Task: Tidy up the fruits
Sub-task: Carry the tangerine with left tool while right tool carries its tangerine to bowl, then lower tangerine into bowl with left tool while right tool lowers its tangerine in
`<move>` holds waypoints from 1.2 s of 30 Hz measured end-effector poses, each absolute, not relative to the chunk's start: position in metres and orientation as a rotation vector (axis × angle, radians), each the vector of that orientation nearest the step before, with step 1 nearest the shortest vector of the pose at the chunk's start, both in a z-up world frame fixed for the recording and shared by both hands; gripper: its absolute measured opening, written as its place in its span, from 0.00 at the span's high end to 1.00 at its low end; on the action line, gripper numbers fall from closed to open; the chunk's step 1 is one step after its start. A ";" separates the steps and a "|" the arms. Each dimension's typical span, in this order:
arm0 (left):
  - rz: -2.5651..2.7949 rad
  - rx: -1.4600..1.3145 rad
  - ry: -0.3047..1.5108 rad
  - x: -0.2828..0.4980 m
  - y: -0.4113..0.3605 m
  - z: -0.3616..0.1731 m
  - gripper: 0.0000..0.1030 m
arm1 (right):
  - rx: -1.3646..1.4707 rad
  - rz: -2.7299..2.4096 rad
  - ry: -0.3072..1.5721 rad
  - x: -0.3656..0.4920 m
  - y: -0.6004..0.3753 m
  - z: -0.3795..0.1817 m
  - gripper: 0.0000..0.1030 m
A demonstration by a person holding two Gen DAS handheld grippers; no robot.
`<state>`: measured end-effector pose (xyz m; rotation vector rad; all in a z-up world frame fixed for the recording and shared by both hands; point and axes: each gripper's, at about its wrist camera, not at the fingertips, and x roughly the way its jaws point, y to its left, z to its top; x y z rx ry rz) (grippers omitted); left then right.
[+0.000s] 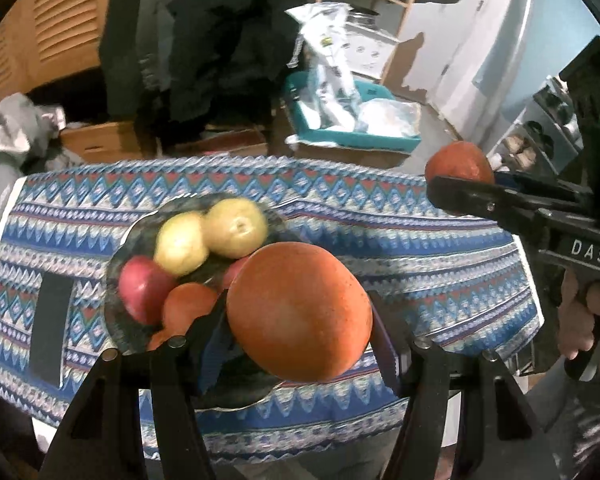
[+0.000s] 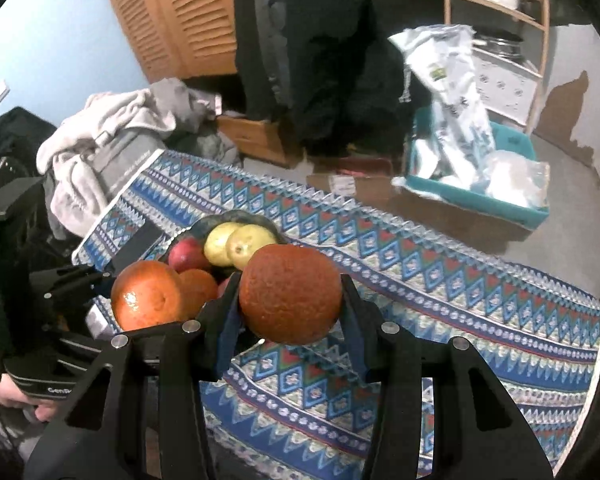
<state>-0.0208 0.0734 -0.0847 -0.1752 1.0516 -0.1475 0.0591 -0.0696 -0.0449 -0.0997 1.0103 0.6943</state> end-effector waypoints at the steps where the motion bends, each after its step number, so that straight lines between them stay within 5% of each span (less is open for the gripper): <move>1: -0.137 -0.178 1.058 -0.022 0.078 -0.088 0.37 | -0.103 0.700 1.017 0.060 -0.065 -0.047 0.56; 24: -0.057 -0.183 1.300 -0.026 0.102 -0.180 0.37 | -0.233 0.766 1.214 0.051 0.008 -0.122 0.56; 36: -0.009 -0.148 1.269 -0.031 0.114 -0.160 0.33 | -0.230 0.778 1.279 0.049 0.015 -0.144 0.56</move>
